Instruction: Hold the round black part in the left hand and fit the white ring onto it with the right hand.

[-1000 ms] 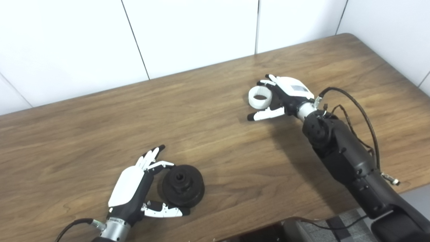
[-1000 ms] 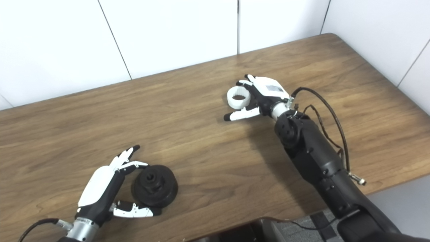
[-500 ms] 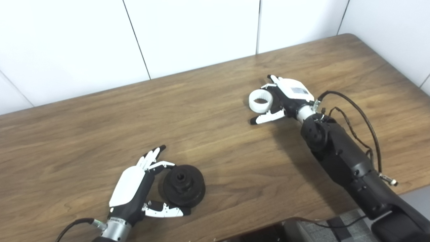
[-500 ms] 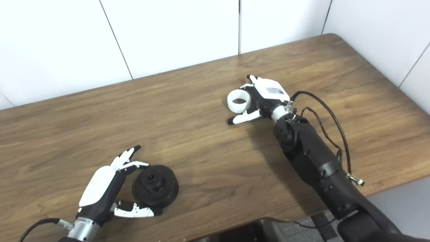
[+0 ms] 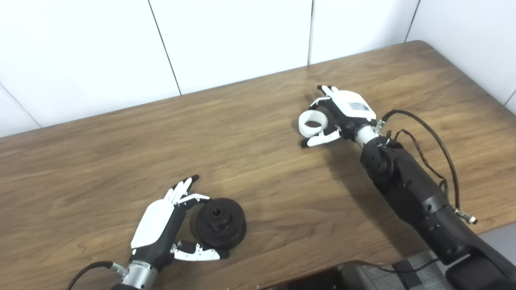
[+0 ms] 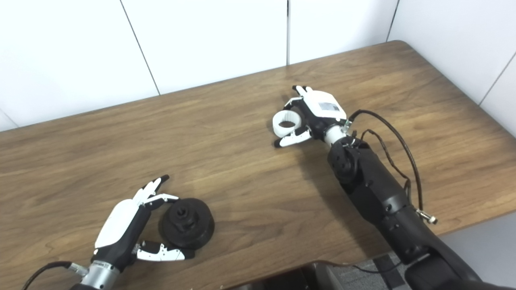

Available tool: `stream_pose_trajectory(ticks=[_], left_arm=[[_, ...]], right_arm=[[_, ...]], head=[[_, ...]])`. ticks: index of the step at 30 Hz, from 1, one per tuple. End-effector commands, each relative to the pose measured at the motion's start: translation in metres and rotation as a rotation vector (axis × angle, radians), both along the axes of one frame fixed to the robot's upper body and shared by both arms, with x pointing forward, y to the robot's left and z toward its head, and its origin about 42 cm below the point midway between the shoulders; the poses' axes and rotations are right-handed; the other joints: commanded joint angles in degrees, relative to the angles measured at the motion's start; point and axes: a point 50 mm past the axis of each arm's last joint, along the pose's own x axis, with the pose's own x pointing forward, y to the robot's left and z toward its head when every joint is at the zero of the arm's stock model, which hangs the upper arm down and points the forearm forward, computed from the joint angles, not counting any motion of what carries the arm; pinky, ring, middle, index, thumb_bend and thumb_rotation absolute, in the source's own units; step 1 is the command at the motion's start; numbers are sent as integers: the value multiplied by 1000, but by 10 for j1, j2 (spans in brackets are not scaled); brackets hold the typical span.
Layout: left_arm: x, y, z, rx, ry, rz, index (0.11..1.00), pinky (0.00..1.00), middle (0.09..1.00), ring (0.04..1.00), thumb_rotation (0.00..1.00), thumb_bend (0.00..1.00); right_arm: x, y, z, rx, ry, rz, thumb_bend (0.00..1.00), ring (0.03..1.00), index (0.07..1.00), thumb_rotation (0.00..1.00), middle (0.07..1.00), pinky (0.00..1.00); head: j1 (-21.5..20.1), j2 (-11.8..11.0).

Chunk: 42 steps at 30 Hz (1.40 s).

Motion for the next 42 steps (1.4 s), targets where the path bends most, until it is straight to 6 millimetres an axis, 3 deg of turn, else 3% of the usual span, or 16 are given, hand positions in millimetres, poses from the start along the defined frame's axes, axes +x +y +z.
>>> stream_pose_trajectory(ticks=[1,5,25,42], left_arm=[[1,1,11,4,-55,-8,623,1000,1000,1000,333,956],[0,1,11,0,-53,-7,622,1000,1000,1000,337,957],[1,1,13,0,-57,-1,620,1000,1000,1000,335,955],[3,-6,12,5,-61,5,622,1000,1000,1000,339,954]], right_arm=[[4,-4,13,12,-102,1,568,991,520,190,937,1000],[4,-5,10,26,-141,11,520,971,488,148,899,1000],[0,-4,12,40,-201,33,521,969,483,141,861,1000],[-55,43,54,239,-382,163,520,977,482,141,870,1000]], head=[[1,2],[1,2],[12,12],[57,22]])
